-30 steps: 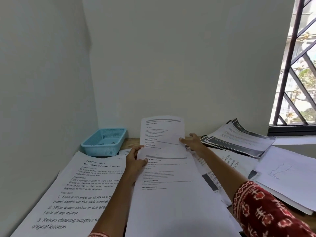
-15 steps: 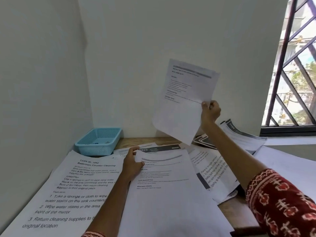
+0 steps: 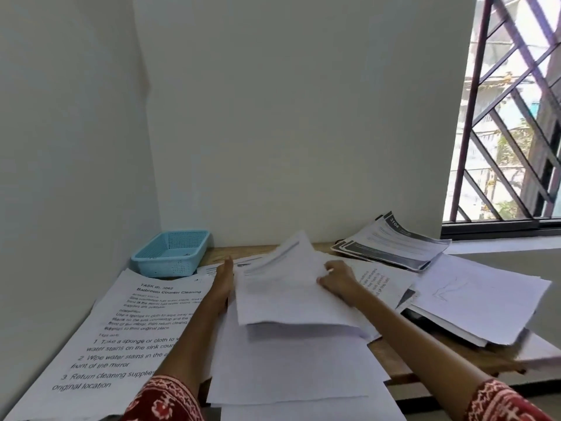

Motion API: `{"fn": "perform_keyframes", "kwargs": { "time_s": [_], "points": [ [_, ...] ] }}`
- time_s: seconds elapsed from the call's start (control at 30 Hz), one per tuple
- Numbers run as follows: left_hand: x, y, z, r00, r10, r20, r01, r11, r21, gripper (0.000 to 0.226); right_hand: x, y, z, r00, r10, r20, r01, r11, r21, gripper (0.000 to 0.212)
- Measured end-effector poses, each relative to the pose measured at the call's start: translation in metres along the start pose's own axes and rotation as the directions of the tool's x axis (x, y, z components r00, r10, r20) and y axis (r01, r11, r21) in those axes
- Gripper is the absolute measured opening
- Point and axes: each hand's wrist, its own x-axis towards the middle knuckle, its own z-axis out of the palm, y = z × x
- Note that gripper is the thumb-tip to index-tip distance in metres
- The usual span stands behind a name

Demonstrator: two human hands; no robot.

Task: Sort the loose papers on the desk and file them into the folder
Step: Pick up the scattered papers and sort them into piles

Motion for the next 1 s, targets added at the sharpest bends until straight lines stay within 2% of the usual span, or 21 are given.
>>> {"fn": "perform_keyframes", "kwargs": {
  "time_s": [0.13, 0.23, 0.3, 0.4, 0.53, 0.63, 0.83, 0.9, 1.0],
  "points": [
    [-0.008, 0.007, -0.008, 0.988, -0.153, 0.01, 0.152, 0.986, 0.065, 0.072, -0.009, 0.002, 0.012, 0.992, -0.067, 0.104, 0.092, 0.96, -0.263, 0.042],
    [-0.018, 0.006, -0.013, 0.98, -0.198, -0.02, 0.199, 0.976, 0.09, 0.081, -0.009, -0.009, 0.014, 0.981, -0.061, 0.183, 0.123, 0.929, -0.35, 0.051],
    [-0.024, 0.003, -0.012, 0.982, -0.173, -0.076, 0.181, 0.977, 0.111, 0.074, -0.01, -0.012, 0.011, 0.971, -0.025, 0.238, 0.112, 0.927, -0.358, 0.062],
    [-0.038, 0.002, -0.009, 0.982, -0.127, -0.139, 0.16, 0.954, 0.254, 0.066, -0.008, -0.011, 0.006, 0.95, 0.033, 0.311, 0.083, 0.933, -0.351, 0.09],
    [-0.052, 0.006, -0.005, 0.988, -0.087, -0.13, 0.131, 0.914, 0.384, 0.061, -0.011, -0.011, -0.004, 0.918, 0.074, 0.389, 0.088, 0.919, -0.384, 0.109],
    [-0.06, 0.012, 0.001, 0.992, -0.082, -0.101, 0.119, 0.886, 0.448, 0.062, -0.016, -0.011, -0.009, 0.909, 0.077, 0.409, 0.102, 0.912, -0.398, 0.112],
    [-0.075, 0.019, 0.012, 0.992, -0.116, -0.043, 0.124, 0.906, 0.405, 0.064, -0.02, -0.004, -0.012, 0.92, 0.058, 0.388, 0.075, 0.945, -0.32, 0.107],
    [-0.079, 0.014, 0.015, 0.995, -0.07, -0.076, 0.095, 0.904, 0.416, 0.054, -0.018, -0.001, -0.013, 0.915, 0.055, 0.4, 0.061, 0.96, -0.272, 0.106],
    [-0.085, 0.009, 0.023, 0.984, 0.074, -0.161, 0.017, 0.862, 0.506, 0.031, -0.014, 0.0, -0.014, 0.914, 0.059, 0.402, 0.018, 0.982, -0.185, 0.106]
  ]
}}
